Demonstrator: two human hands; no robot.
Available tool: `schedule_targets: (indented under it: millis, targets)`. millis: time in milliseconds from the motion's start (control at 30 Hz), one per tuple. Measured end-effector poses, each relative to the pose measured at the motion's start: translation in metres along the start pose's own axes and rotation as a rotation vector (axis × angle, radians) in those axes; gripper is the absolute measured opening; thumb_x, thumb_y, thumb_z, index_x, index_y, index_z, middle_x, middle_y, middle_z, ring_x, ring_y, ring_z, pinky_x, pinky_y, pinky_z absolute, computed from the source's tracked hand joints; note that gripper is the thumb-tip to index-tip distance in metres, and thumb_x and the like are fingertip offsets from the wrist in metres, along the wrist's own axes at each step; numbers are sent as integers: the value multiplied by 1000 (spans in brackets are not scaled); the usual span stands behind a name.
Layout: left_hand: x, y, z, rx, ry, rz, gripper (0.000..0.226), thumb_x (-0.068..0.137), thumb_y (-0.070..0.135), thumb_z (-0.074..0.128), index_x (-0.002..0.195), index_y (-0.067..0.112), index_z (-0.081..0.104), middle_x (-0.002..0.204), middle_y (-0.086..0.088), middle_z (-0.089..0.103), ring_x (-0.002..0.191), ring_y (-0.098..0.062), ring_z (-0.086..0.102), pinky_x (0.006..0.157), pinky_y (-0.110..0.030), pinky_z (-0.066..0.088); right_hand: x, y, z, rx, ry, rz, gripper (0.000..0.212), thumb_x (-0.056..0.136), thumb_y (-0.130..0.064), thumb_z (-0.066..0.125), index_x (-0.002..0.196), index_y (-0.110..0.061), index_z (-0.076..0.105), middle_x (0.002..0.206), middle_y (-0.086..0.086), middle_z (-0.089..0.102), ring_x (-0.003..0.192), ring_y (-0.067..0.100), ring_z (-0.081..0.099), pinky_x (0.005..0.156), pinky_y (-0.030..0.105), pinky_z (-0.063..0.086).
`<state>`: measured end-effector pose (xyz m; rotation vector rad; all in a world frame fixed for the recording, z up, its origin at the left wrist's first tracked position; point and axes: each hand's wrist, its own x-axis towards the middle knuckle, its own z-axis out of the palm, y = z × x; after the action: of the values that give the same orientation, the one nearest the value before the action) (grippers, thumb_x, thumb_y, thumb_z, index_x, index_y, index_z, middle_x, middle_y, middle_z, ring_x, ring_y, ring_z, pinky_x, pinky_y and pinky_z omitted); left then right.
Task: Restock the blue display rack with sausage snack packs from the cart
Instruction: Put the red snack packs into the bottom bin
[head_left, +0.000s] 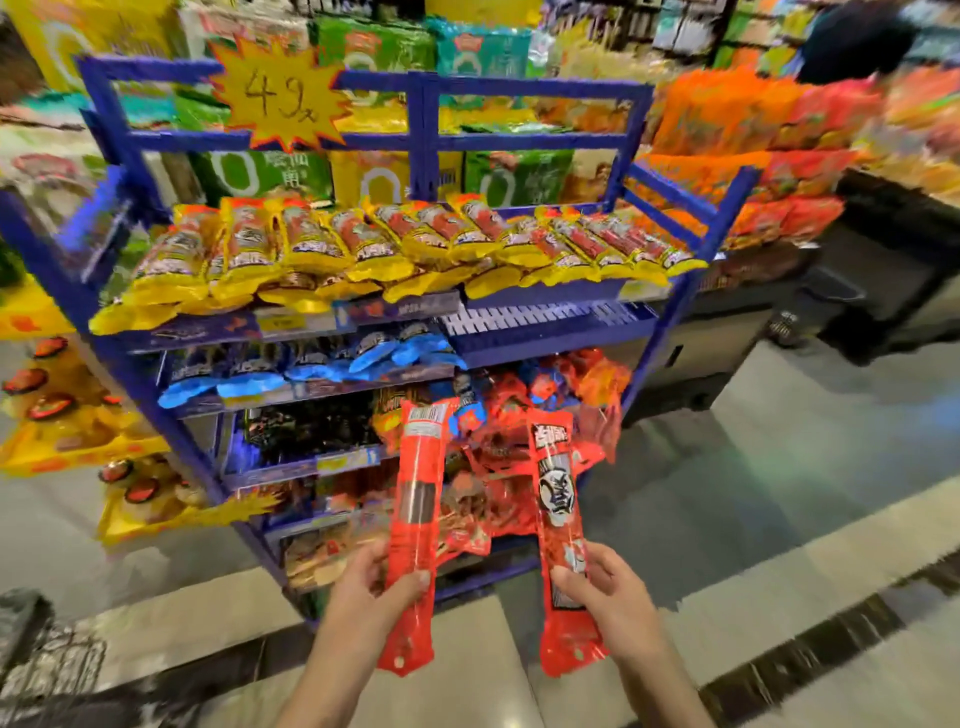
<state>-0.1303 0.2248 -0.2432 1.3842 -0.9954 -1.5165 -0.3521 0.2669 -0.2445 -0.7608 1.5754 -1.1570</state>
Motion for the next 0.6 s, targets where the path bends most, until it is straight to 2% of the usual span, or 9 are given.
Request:
schedule_targets:
  millis: [100, 133, 200, 267, 333, 400, 500, 600]
  targets:
    - [14, 6, 4, -40, -20, -58, 17, 73, 5, 67, 86, 14, 61, 65, -5, 64, 64, -25, 55, 63, -36, 41, 13, 2, -3, 19, 29, 19, 41, 55, -22, 68, 94, -11, 62, 87, 6, 68, 74, 10, 65, 68, 21, 50]
    - [18, 10, 5, -60, -33, -66, 14, 73, 10, 67, 85, 12, 62, 61, -4, 64, 61, -23, 54, 63, -35, 40, 17, 2, -4, 18, 37, 21, 42, 55, -23, 68, 95, -12, 62, 88, 6, 69, 78, 15, 64, 71, 24, 50]
    - [23, 16, 8, -66, -88, -71, 39, 57, 31, 74, 89, 10, 64, 61, -2, 64, 58, -18, 55, 64, -36, 40, 25, 1, -6, 9, 44, 23, 45, 56, -23, 68, 98, -11, 62, 89, 6, 70, 78, 15, 64, 72, 24, 50]
    - [30, 20, 13, -43, -133, -70, 57, 46, 39, 76, 95, 11, 62, 61, -3, 63, 54, -13, 57, 59, -31, 42, 34, -2, -8, 14, 50, 23, 41, 56, -23, 68, 96, -11, 63, 86, 3, 72, 73, 10, 66, 70, 21, 51]
    - [38, 22, 19, -72, -160, -97, 65, 41, 35, 76, 98, 9, 59, 59, -7, 63, 50, -11, 58, 53, -28, 43, 44, -5, -11, 39, 52, 22, 38, 56, -21, 68, 93, -12, 63, 82, 0, 72, 69, 5, 66, 66, 17, 52]
    - [48, 21, 23, -143, -192, -140, 63, 44, 22, 75, 102, 5, 56, 59, -9, 64, 49, -14, 60, 45, -26, 46, 56, -5, -11, 60, 52, 16, 38, 56, -20, 69, 93, -12, 63, 79, -2, 73, 68, 3, 67, 63, 14, 51]
    - [63, 16, 24, -219, -282, -188, 72, 42, 17, 76, 110, 2, 55, 72, -16, 68, 53, -21, 62, 41, -26, 46, 71, -2, -9, 72, 39, 1, 31, 67, -15, 76, 96, -13, 64, 84, -1, 73, 69, 2, 67, 62, 13, 50]
    - [69, 16, 29, -263, -350, -217, 84, 39, 19, 84, 117, 1, 56, 95, -21, 68, 67, -25, 66, 48, -30, 52, 83, 0, -9, 84, 4, 19, 26, 74, -8, 75, 97, -10, 65, 79, -2, 73, 67, 3, 67, 60, 14, 50]
